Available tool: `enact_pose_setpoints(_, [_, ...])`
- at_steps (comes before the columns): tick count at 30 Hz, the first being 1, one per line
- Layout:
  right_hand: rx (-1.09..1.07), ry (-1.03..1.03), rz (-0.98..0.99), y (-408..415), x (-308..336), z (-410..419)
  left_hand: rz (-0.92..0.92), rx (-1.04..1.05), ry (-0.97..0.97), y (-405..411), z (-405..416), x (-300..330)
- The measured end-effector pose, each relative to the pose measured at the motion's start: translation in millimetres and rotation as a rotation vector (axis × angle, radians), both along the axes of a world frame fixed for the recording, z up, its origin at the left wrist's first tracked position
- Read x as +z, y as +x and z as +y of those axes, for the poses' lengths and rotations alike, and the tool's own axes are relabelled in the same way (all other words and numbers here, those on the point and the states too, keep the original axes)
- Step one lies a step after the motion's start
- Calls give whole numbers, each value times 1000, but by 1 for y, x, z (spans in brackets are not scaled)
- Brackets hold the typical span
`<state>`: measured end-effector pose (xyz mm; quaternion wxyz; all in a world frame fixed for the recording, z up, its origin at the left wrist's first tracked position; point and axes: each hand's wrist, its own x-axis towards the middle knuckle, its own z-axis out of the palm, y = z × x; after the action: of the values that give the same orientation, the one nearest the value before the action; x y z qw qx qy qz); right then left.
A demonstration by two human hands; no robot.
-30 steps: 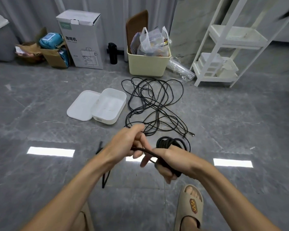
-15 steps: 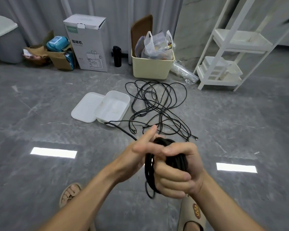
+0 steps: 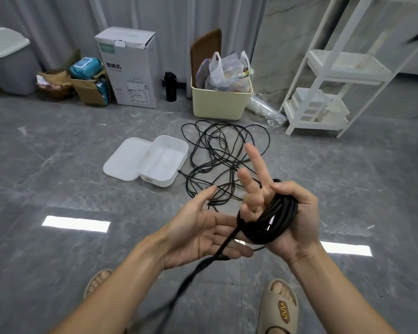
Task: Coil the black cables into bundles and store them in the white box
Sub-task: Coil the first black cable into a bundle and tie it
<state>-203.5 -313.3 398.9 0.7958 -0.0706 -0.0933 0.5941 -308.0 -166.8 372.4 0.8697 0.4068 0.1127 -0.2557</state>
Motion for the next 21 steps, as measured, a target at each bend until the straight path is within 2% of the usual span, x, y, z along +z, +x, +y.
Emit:
enact_pose_setpoints(2, [-75,-60,-68,4,1,0,-18,-31,26,0,0,-1])
enact_pose_setpoints(5, [-205,-209,-277,6,-1,2,-23,-50,69,-1,2,0])
enact_pose_setpoints(11, [-342,-419,-480,6,-4,6,-33,-10,303,-3,2,-3])
enact_pose_setpoints(15, [-394,-665,-912,-3,-10,9,-33,-28,446,-2,-6,-4])
enact_pose_setpoints(18, [-402,-778,-1230,-11,-17,10,-77,-114,698,-3,-11,-3])
enact_pose_setpoints(21, [-346,-944,-1364,-17,-24,12,-180,-175,1048,-3,-9,-6])
